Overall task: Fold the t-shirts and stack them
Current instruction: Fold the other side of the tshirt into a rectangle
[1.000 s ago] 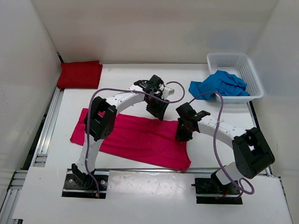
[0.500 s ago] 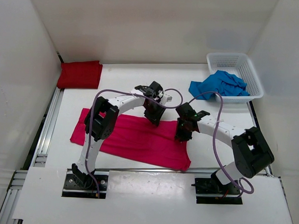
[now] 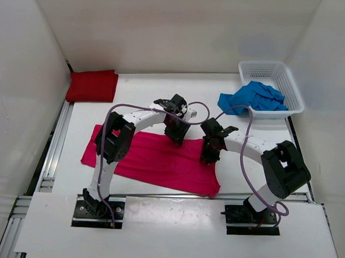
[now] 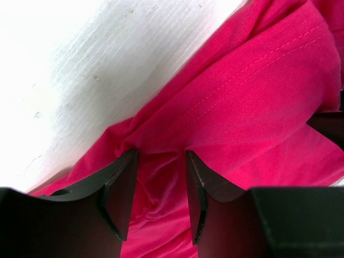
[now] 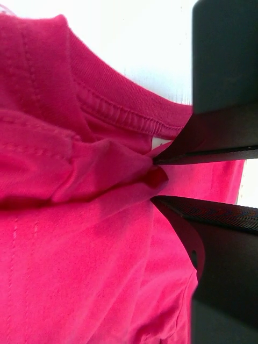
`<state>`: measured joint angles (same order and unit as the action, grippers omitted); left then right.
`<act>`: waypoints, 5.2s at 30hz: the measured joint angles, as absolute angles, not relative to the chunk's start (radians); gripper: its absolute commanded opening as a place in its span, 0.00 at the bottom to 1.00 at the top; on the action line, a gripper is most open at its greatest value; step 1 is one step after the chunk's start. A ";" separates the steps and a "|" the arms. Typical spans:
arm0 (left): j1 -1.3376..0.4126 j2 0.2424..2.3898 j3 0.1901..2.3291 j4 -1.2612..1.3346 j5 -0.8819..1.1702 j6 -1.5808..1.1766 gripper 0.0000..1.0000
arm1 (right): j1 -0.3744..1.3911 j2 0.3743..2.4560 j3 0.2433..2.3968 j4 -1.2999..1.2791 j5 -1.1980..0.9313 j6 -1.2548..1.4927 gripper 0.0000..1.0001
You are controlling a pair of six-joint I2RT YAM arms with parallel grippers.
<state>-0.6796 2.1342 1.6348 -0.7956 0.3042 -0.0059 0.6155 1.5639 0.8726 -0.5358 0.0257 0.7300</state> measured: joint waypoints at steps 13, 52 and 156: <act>-0.685 2.114 1.623 -0.783 0.260 -0.008 0.53 | 0.616 1.567 0.894 -0.550 0.029 0.729 0.34; -0.686 2.109 1.609 -0.781 0.223 -0.007 0.53 | 0.616 1.567 0.894 -0.551 0.030 0.729 0.34; -0.729 2.069 1.563 -0.778 0.221 -0.015 0.20 | 0.632 1.517 0.905 -0.550 0.070 0.677 0.00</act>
